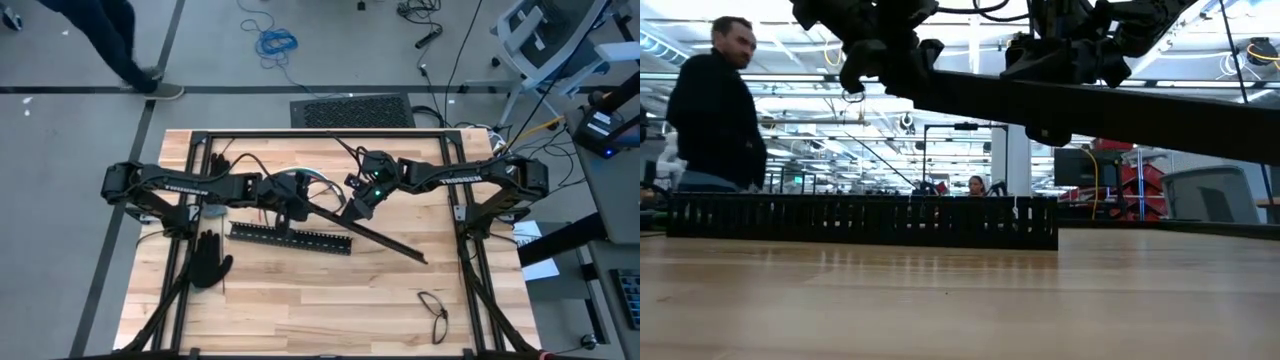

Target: Ziptie cables

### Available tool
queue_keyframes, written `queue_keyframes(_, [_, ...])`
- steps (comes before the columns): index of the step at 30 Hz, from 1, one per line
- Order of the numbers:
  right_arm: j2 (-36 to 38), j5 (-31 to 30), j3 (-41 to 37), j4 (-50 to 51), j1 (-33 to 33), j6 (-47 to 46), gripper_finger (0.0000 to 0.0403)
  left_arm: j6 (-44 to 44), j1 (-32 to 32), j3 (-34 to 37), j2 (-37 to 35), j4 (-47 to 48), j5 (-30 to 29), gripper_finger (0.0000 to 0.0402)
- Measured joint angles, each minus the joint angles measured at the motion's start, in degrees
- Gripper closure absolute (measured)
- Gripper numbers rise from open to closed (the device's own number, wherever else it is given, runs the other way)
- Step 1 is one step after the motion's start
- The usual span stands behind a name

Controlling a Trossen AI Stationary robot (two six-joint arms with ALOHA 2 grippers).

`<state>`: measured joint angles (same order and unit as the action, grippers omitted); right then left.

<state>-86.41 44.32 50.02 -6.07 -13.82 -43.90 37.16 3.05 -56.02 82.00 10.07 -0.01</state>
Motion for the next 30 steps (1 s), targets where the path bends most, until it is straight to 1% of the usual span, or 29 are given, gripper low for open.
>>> queue_keyframes(4, [0.00,-2.63,0.00,-0.70,0.07,-1.41,0.0399,0.05,0.07,-0.47,0.00,1.98,-0.39,0.0397])
queue_keyframes(6, [-0.02,-2.90,-0.02,-1.72,0.07,-1.29,0.0383,0.38,0.08,-0.55,-0.09,2.30,-0.54,0.0397])
queue_keyframes(9, [-0.05,-4.08,0.04,-3.37,-0.02,-0.57,0.0335,0.71,0.06,-0.73,-0.11,2.07,-1.08,0.0398])
queue_keyframes(13, [-0.07,-5.32,0.04,-4.80,0.07,-0.49,0.0251,0.70,0.09,-0.73,-0.09,2.38,-1.31,0.0398])
queue_keyframes(17, [-0.17,-8.81,0.04,-11.55,0.00,1.10,0.0179,-0.74,0.20,-1.04,-0.22,3.91,-0.99,0.0399])
queue_keyframes(19, [0.03,-11.23,0.12,-14.97,-0.73,2.57,0.0155,-2.38,0.33,-1.02,-0.23,7.16,0.23,0.0399])
queue_keyframes(22, [0.50,-14.57,1.48,-14.09,-2.91,6.18,0.0139,-3.99,0.26,-0.97,-0.22,11.84,1.44,0.0399])
queue_keyframes(24, [0.59,-15.06,3.41,-10.27,-4.88,9.58,0.0137,-5.27,0.26,-0.97,-0.22,15.11,2.99,0.0399])
queue_keyframes(26, [0.59,-16.27,6.34,-4.23,-6.54,15.16,0.0137,-8.09,0.52,-1.04,-0.27,16.98,4.75,0.0399])
queue_keyframes(28, [0.59,-18.98,10.58,4.53,-7.63,23.32,0.0140,-12.57,1.38,-1.16,-0.92,19.80,8.30,0.0399])
queue_keyframes(30, [0.59,-23.40,16.05,16.23,-8.04,33.05,0.0141,-16.79,2.94,-2.40,-1.74,23.01,11.05,0.0399])
